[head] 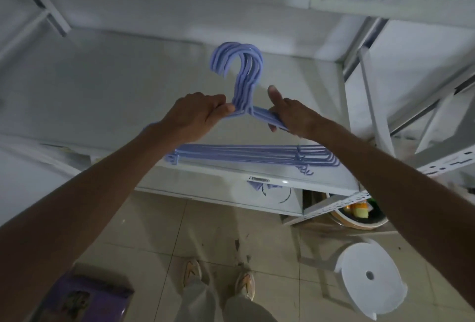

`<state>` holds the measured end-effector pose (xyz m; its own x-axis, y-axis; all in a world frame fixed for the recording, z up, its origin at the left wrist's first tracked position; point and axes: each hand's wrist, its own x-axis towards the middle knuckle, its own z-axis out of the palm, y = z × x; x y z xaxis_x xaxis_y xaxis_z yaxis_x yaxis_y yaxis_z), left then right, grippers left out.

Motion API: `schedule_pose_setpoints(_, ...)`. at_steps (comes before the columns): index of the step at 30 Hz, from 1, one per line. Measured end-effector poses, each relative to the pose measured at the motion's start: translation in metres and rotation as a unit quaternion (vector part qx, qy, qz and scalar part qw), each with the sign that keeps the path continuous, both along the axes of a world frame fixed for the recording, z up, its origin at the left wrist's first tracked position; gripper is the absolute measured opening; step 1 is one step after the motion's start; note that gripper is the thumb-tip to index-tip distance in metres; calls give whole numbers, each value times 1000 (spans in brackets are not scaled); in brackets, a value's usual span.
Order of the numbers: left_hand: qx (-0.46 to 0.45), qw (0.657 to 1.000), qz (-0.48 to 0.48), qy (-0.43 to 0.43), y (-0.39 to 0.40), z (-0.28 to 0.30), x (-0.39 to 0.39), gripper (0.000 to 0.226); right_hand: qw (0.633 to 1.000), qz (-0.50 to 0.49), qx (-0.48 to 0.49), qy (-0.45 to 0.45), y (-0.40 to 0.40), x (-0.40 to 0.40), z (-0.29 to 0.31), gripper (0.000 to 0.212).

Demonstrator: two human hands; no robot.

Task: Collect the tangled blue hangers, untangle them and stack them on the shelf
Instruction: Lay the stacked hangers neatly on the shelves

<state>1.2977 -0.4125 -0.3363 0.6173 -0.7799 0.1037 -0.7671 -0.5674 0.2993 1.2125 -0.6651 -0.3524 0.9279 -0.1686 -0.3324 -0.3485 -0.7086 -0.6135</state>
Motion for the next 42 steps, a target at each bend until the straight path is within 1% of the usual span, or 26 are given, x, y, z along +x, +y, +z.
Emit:
schedule_pose_setpoints(1, 1, 1000, 7, -9, -5, -6, 11, 56, 999, -8, -44, -32, -1, 9, -7, 82)
schedule_pose_setpoints(3, -8, 999, 22, -38, -15, -19, 31, 60, 984, 20, -167, -53, -9, 22, -21, 51)
schedule_pose_setpoints(4, -13, 998, 18, -57, -21, -27, 40, 62, 976, 19, -208, -54, -12, 26, -27, 50)
schedule_pose_setpoints(5, -19, 997, 6, -81, -25, -38, 48, 60, 968, 29, -245, -54, -15, 30, -34, 57)
schedule_pose_setpoints(7, 14, 995, -24, -94, -32, -52, 56, 40, 964, 1, -259, -54, -14, 35, -40, 56)
schedule_pose_setpoints(8, 46, 995, -32, -79, -33, -56, 55, 35, 962, -32, -263, -59, -10, 35, -43, 53)
schedule_pose_setpoints(10, 61, 992, -27, -111, -33, -70, 59, 35, 952, -106, -275, -82, -7, 35, -53, 47)
schedule_pose_setpoints(11, 38, 990, -7, -132, -35, -74, 62, 33, 944, -145, -284, -86, -6, 37, -57, 45)
schedule_pose_setpoints(13, -3, 991, 64, -114, -39, -77, 61, 56, 942, -191, -266, -80, -4, 37, -60, 43)
schedule_pose_setpoints(14, -2, 991, 80, -103, -41, -76, 59, 63, 946, -199, -242, -82, 0, 37, -63, 44)
schedule_pose_setpoints(15, -2, 992, 81, -93, -44, -76, 58, 62, 946, -198, -242, -87, 3, 39, -65, 46)
schedule_pose_setpoints(17, 0, 994, 54, -96, -45, -72, 58, 42, 945, -182, -257, -87, 7, 46, -64, 37)
schedule_pose_setpoints(19, 44, 990, 13, -135, -47, -73, 64, 23, 956, -173, -218, -92, 12, 51, -63, 56)
schedule_pose_setpoints(20, 74, 986, 16, -146, -48, -73, 67, 21, 957, -166, -219, -95, 14, 52, -63, 59)
schedule_pose_setpoints(22, 114, 978, 48, -169, -52, -73, 65, 27, 953, -125, -257, -98, 15, 51, -64, 45)
schedule_pose_setpoints(24, 117, 974, 92, -169, -55, -74, 55, 42, 945, -109, -290, -108, 16, 48, -64, 26)
schedule_pose_setpoints(25, 112, 974, 114, -160, -56, -77, 51, 50, 942, -113, -292, -116, 19, 46, -63, 23)
schedule_pose_setpoints(26, 102, 974, 128, -159, -56, -80, 47, 49, 943, -127, -280, -124, 23, 45, -63, 24)
schedule_pose_setpoints(28, 65, 973, 127, -183, -53, -85, 43, 32, 944, -140, -258, -148, 32, 42, -63, 25)
schedule_pose_setpoints(29, 48, 973, 117, -193, -51, -86, 43, 29, 943, -137, -257, -161, 34, 40, -64, 28)
schedule_pose_setpoints(31, 51, 975, 88, -199, -47, -85, 43, 35, 935, -105, -290, -175, 35, 36, -65, 32)
schedule_pose_setpoints(33, 37, 982, 78, -171, -44, -84, 44, 29, 924, -53, -339, -170, 32, 32, -66, 30)
schedule_pose_setpoints(35, 29, 985, 84, -146, -43, -85, 46, 23, 922, -29, -355, -154, 32, 30, -64, 30)
schedule_pose_setpoints(39, 62, 976, 104, -181, -47, -88, 46, 29, 920, -58, -360, -143, 42, 34, -61, 19)
schedule_pose_setpoints(41, 73, 967, 138, -203, -53, -91, 44, 37, 915, -75, -360, -167, 45, 38, -64, 13)
schedule_pose_setpoints(42, 76, 963, 159, -203, -56, -92, 44, 41, 911, -91, -357, -186, 45, 39, -66, 16)
